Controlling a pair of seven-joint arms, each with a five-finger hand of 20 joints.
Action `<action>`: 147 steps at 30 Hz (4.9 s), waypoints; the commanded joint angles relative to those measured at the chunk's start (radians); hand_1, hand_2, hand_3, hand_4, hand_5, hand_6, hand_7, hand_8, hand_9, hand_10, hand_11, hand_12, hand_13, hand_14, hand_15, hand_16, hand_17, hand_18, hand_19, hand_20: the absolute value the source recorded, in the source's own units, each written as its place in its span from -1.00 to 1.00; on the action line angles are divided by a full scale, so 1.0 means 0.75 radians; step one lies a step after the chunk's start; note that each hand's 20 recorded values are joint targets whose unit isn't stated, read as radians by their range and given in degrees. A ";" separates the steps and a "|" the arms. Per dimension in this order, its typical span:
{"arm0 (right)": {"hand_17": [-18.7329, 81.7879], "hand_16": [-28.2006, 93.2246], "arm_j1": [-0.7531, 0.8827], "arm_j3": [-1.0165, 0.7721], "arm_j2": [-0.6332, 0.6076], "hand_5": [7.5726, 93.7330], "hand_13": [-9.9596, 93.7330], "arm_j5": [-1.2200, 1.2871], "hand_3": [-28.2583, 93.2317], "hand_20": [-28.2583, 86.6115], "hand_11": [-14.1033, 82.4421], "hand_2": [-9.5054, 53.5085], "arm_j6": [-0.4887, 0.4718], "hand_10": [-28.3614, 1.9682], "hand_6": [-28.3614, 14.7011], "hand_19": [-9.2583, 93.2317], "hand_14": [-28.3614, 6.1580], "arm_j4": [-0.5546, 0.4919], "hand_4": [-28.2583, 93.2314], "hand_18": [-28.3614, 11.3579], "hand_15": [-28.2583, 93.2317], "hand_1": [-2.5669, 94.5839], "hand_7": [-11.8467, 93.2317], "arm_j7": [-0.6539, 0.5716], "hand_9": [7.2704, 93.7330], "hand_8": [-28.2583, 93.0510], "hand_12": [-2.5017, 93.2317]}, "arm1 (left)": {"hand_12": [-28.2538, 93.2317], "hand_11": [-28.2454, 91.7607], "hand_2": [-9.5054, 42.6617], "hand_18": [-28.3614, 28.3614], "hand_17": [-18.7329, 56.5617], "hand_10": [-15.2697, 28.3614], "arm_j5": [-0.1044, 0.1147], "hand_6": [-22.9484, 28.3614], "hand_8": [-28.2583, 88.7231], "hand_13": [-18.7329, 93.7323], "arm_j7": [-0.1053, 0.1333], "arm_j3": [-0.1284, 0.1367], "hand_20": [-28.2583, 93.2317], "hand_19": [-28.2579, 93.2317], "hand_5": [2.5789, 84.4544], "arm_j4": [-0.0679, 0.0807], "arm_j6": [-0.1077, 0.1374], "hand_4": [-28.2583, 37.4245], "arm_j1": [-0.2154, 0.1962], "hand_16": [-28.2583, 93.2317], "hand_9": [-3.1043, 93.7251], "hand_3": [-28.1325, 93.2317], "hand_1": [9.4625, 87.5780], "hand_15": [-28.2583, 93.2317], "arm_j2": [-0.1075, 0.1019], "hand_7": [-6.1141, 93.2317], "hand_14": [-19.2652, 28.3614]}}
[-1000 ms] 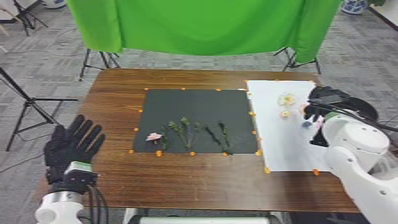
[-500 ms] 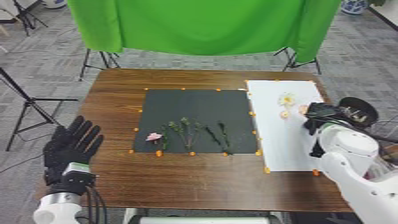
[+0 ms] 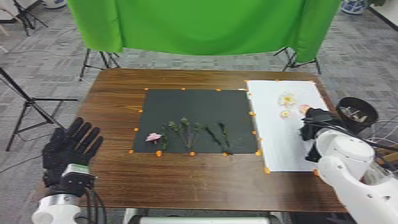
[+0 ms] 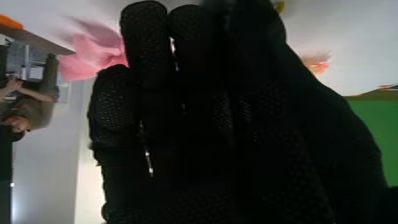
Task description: Arrange flowers
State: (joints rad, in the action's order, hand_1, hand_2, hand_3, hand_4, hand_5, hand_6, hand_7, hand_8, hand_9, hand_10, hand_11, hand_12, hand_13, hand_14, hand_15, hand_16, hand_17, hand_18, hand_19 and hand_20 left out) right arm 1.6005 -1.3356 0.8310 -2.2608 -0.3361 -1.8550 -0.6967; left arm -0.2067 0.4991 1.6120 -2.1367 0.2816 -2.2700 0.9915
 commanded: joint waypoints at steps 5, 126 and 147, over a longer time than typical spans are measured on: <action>-0.02 0.16 0.049 0.049 -0.013 0.68 0.63 -0.125 0.61 0.17 -0.56 -1.00 0.241 0.26 0.40 0.72 0.24 -0.161 -1.00 -0.60 -0.15 0.30 -0.32 0.062 0.97 -0.52 -0.16 | -0.36 -0.09 -0.03 0.54 -0.70 0.44 -0.002 0.30 -0.67 -0.25 -0.021 0.008 -0.38 0.06 -0.09 -0.011 -0.025 -1.00 -0.034 -0.66 -0.28 0.62 -0.55 0.15 0.018 -0.60 0.53; -0.09 0.13 0.211 -0.227 -0.089 0.47 0.56 0.078 0.58 0.05 -0.59 -1.00 0.107 0.38 0.50 0.49 0.39 0.075 -1.00 -0.41 -0.21 0.28 -0.33 0.262 0.74 -0.61 -0.30 | -0.35 -0.10 -0.06 0.54 -0.69 0.44 -0.013 0.31 -0.66 -0.24 0.013 -0.068 -0.37 0.04 -0.08 0.004 -0.053 -1.00 0.062 -0.65 -0.27 0.63 -0.57 0.15 -0.002 -0.60 0.52; 0.02 0.28 0.103 -0.057 -0.111 0.77 0.71 -0.048 0.62 0.08 -0.54 -1.00 0.580 0.39 0.42 0.44 0.36 -0.204 -1.00 -0.42 -0.21 0.34 -0.33 0.446 0.99 -0.52 -0.05 | -0.35 -0.10 -0.06 0.54 -0.69 0.45 -0.015 0.31 -0.67 -0.24 -0.008 -0.078 -0.38 0.04 -0.07 0.008 -0.069 -1.00 0.057 -0.65 -0.26 0.63 -0.57 0.15 0.010 -0.60 0.53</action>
State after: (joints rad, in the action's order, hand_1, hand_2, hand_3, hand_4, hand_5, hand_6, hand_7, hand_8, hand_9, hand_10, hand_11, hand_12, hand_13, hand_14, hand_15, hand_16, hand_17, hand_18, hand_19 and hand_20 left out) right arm 1.8170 -1.4890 0.7336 -2.2615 0.0491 -1.9150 -0.4649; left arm -0.2127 0.5059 1.5584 -2.1334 0.2444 -2.2198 0.9877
